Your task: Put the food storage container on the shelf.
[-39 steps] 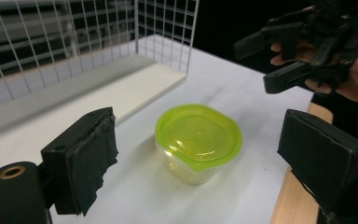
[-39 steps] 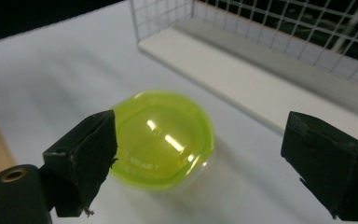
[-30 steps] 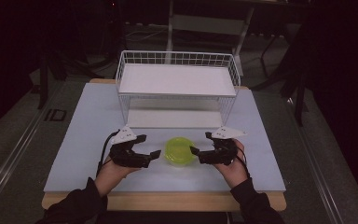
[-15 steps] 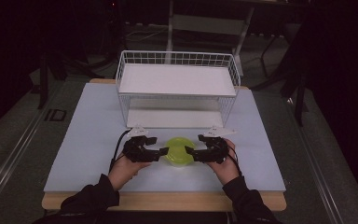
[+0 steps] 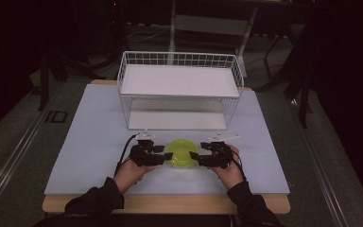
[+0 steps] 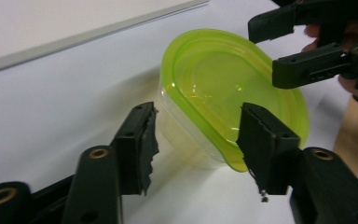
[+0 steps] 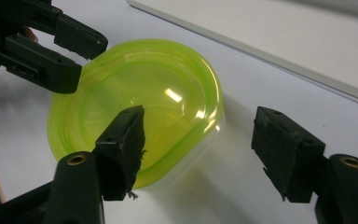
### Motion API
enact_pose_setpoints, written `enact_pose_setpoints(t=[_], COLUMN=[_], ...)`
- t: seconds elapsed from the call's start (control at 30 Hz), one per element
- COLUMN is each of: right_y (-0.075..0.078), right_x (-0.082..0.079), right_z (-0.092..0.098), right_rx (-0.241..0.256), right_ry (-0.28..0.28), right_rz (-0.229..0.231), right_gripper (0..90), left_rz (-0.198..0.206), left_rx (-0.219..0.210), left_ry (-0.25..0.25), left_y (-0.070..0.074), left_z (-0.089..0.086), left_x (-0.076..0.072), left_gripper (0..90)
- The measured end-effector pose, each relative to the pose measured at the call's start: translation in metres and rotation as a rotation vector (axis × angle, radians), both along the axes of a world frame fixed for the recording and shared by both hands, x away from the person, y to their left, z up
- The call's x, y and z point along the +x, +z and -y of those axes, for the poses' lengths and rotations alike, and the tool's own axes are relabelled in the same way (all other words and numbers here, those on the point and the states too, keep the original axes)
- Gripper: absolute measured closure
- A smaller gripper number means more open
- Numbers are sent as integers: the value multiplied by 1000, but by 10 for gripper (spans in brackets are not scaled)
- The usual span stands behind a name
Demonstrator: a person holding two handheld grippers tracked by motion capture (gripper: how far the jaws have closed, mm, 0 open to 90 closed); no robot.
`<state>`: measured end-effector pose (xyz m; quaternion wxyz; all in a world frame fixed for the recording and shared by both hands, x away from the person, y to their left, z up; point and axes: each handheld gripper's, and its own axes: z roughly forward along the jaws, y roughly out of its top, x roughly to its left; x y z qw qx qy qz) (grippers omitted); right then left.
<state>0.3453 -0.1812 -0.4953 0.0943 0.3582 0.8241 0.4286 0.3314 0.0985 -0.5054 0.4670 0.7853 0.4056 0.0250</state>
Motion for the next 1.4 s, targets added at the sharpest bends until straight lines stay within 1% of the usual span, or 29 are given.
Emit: enact_pose_setpoints(t=[0.03,0.07,0.1,0.17,0.23,0.3,0.37,0.43,0.47,0.5,0.57,0.6,0.7,0.73,0.77,0.9,0.97,1.03,1.1,1.13,1.2,1.3,1.33,1.4], right_y=[-1,-1,-2,-3,-2,0,0,0,0,0,0,0,0,0,0,-1,-2,-3,-4,-5,-5,-5,-4,-4], right_x=[0,-1,-1,-2,-3,-4,-4,-5,-6,-7,-11,-12,-18,-19,-21,-29,-33,-37,-41,-43,-44,-45,-45,-44], right_z=[1,2,3,6,5,4,5,7,8,9,10,11,13,13,13,14,14,14,14,13,13,12,11,10], right_rx=[-7,-13,-4,30,36,36,43,63,62,63,64,68,89,91,97,104,112,114,106,103,110,94,89,90], right_ry=[0,4,2,3,10,12,11,17,17,26,41,49,71,70,71,78,83,89,91,91,80,60,51,43], right_rz=[-4,-3,-12,-35,-31,-29,-38,-65,-70,-77,-87,-96,-130,-136,-146,-155,-170,-175,-177,-176,-178,-156,-149,-146], right_gripper=[374,374,374,385,399,438,489,517,537,586,631,656,664,661,660,656,657,657,665,678,706,756,767,772], left_rz=[0,-2,-9,-17,-19,-29,-19,-27,-27,-26,-19,-27,-33,-40,-39,-45,-52,-63,-61,-67,-67,-64,-58,-60], left_rx=[3,-2,-3,-6,-11,-19,-18,-31,-37,-39,-32,-35,-35,-38,-32,-27,-25,-20,-19,-21,-14,-2,-8,-12], left_ry=[-5,-3,-3,-21,-20,-27,-34,-42,-51,-55,-56,-59,-65,-62,-64,-65,-64,-64,-65,-63,-61,-51,-43,-39], left_y=[0,0,0,-2,-3,-3,-3,-3,-3,-3,-2,-1,-2,-3,-3,-4,-5,-5,-6,-7,-7,-9,-10,-10], left_z=[1,1,1,1,1,1,2,2,3,4,6,6,5,4,4,2,1,1,0,0,0,1,1,0], left_x=[0,-1,-1,-1,-2,-3,-6,-8,-10,-12,-15,-16,-19,-20,-21,-28,-31,-33,-35,-35,-36,-38,-39,-39], left_gripper=[514,517,527,562,570,590,602,622,632,641,660,674,713,723,731,767,782,795,800,803,803,804,804,805])
